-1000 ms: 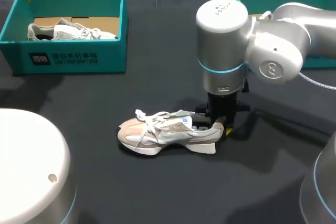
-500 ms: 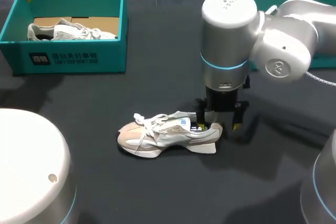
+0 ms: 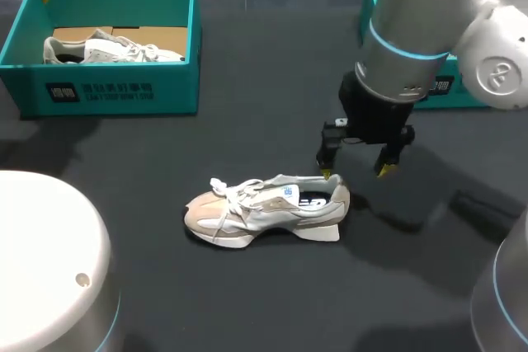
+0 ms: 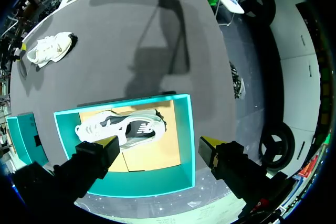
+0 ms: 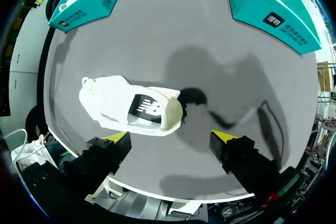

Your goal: Take the shoe out of the shoebox, open the shoe tongue, remove and reinsert the insole, then place the shoe into the shoebox

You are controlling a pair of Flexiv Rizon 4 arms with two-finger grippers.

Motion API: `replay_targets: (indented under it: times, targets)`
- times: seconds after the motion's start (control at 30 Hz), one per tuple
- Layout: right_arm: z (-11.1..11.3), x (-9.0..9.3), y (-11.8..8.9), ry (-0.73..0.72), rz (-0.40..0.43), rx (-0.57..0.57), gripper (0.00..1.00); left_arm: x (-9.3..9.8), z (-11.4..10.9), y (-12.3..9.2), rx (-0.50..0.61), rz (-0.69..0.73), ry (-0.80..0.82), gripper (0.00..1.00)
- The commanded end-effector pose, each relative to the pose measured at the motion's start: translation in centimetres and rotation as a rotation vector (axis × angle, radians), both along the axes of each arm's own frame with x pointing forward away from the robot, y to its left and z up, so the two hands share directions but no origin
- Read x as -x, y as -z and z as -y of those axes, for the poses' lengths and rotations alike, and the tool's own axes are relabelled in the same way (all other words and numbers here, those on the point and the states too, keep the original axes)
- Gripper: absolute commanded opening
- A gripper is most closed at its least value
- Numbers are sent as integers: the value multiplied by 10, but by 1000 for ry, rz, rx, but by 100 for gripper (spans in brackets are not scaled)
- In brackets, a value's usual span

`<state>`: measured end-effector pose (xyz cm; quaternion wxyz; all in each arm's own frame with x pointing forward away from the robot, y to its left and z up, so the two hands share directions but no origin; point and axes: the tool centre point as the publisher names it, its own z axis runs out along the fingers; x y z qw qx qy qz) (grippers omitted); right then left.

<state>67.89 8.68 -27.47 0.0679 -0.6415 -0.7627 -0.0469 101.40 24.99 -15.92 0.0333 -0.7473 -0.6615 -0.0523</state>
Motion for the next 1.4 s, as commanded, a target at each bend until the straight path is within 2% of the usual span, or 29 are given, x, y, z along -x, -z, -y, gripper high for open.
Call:
replay_targets:
  times: [0.03,0.07,0.1,0.17,0.2,0.3,0.67,0.7,0.73,0.77,0.8,0.97,1.07,1.4]
  targets:
    - [22,-2,5,-4,-32,-193,100,1,0,0,-1,2,1,100]
    - [28,2,3,-101,52,-333,100,1,0,0,-1,2,1,100]
    - [35,4,2,-155,107,-403,100,1,0,0,-1,2,1,100]
    - [49,6,2,-269,172,-484,100,1,0,0,-1,2,1,100]
    - [55,9,1,-352,245,-517,100,1,0,0,-1,2,1,100]
    - [69,27,-1,-754,451,-677,100,1,0,0,-1,2,1,100]
    - [69,27,-1,-754,451,-677,100,1,0,0,-1,2,1,100]
    - [70,24,4,-755,432,-681,100,1,0,0,-1,2,1,100]
    - [71,23,7,-791,451,-702,100,1,0,0,-1,2,1,100]
    - [71,23,10,-907,533,-788,100,1,0,0,-1,2,1,100]
    - [71,24,10,-947,574,-824,100,1,0,0,-1,2,1,100]
    - [77,22,14,-1049,644,-838,100,1,0,0,-1,2,1,100]
    - [82,20,17,-1131,744,-901,100,1,0,0,-1,2,1,100]
    - [82,20,17,-1131,744,-901,100,1,0,0,-1,2,1,100]
